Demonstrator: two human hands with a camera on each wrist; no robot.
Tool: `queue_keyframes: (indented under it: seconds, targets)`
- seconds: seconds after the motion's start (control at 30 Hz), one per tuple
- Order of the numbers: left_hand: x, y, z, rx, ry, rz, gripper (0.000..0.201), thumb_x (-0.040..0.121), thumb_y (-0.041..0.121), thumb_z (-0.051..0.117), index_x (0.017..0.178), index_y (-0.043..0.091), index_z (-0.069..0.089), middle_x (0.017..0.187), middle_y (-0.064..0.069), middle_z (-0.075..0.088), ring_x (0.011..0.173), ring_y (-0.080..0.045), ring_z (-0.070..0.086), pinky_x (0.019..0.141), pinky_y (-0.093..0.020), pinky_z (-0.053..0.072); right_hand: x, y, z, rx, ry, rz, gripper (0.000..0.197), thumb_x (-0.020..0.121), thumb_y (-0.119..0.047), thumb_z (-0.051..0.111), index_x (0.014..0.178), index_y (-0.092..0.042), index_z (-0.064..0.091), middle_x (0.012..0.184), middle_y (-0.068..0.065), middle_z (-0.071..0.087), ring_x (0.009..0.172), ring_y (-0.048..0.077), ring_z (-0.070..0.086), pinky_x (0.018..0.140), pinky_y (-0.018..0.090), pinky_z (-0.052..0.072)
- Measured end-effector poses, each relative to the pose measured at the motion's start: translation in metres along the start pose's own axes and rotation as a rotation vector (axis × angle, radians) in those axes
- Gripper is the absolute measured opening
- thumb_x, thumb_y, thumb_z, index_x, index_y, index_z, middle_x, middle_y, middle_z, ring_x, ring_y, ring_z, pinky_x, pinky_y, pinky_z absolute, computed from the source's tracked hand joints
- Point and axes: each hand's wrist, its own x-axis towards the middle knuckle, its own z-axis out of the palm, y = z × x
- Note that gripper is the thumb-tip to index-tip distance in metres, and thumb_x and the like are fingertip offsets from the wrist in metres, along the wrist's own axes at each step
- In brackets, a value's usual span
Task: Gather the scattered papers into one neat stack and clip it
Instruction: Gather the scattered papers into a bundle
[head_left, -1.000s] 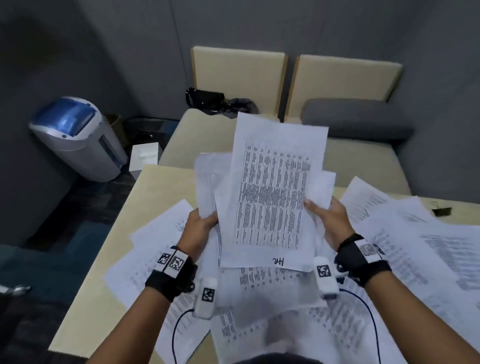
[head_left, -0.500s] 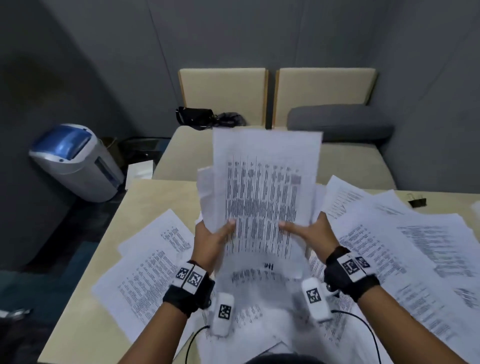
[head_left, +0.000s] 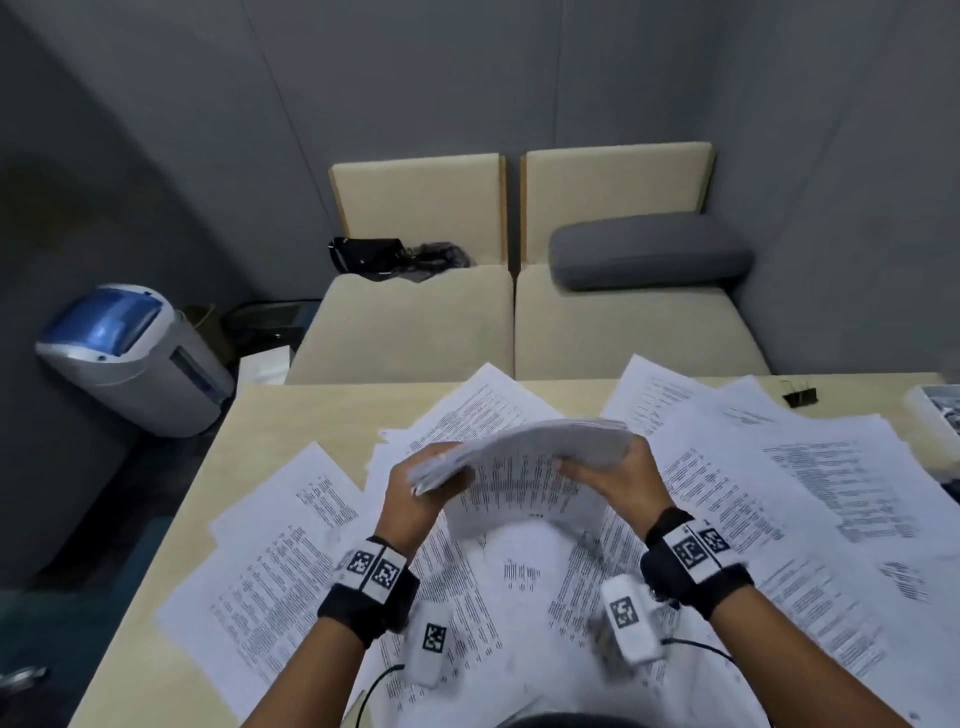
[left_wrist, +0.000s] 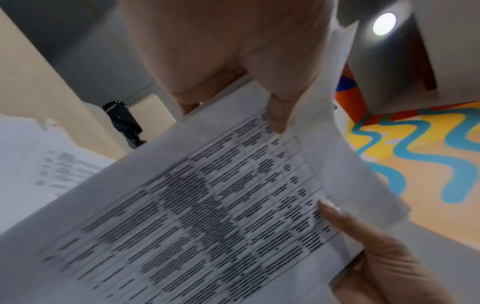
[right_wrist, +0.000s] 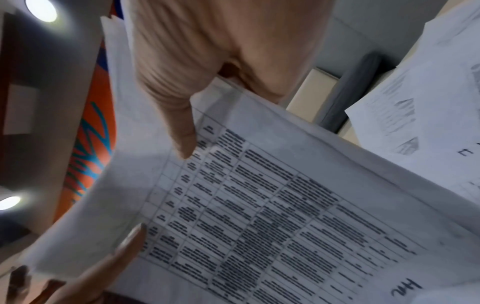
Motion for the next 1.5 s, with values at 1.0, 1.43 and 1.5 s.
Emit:
queue_keyframes:
  seconds: [1.0, 1.43, 1.5]
  targets:
    - [0.040, -0.021, -0.075, 0.283, -0.065, -0.010, 0.040, 0.057, 0.041, 0.090, 0.075, 0.010, 0.073, 0.072, -0.008, 0.072, 0.069, -0.021, 0.067, 0.058, -0.029, 0.054, 0.022, -0.041, -0.055, -0.344, -0.035, -0.147, 0.045, 0.049, -0.028, 0.091, 0.090, -0.018, 0.072, 0.082, 0.008, 0.074, 0.071, 0.014, 0.070, 0.066, 0.024, 0.059]
    - [0.002, -0.070, -0.026, 0.023, 0.033, -0.257, 0.012, 0.086, 0.004, 0.068, 0.094, 0.009, 0.062, 0.069, 0.011, 0.072, 0.076, -0.010, 0.067, 0.064, -0.017, 0.052, -0.022, 0.079, -0.018, -0.204, 0.007, 0.268, 0.054, 0.064, -0.028, 0.086, 0.111, -0.012, 0.065, 0.108, 0.007, 0.069, 0.098, 0.024, 0.066, 0.082, 0.039, 0.056]
    - [-0.006, -0.091, -0.020, 0.070, 0.013, -0.324, 0.026, 0.087, 0.012, 0.069, 0.109, 0.005, 0.059, 0.089, 0.004, 0.067, 0.086, -0.013, 0.063, 0.070, -0.018, 0.050, -0.027, 0.094, -0.013, -0.247, 0.076, 0.347, 0.047, 0.078, -0.012, 0.078, 0.122, -0.007, 0.060, 0.110, 0.009, 0.065, 0.095, 0.024, 0.061, 0.077, 0.032, 0.052]
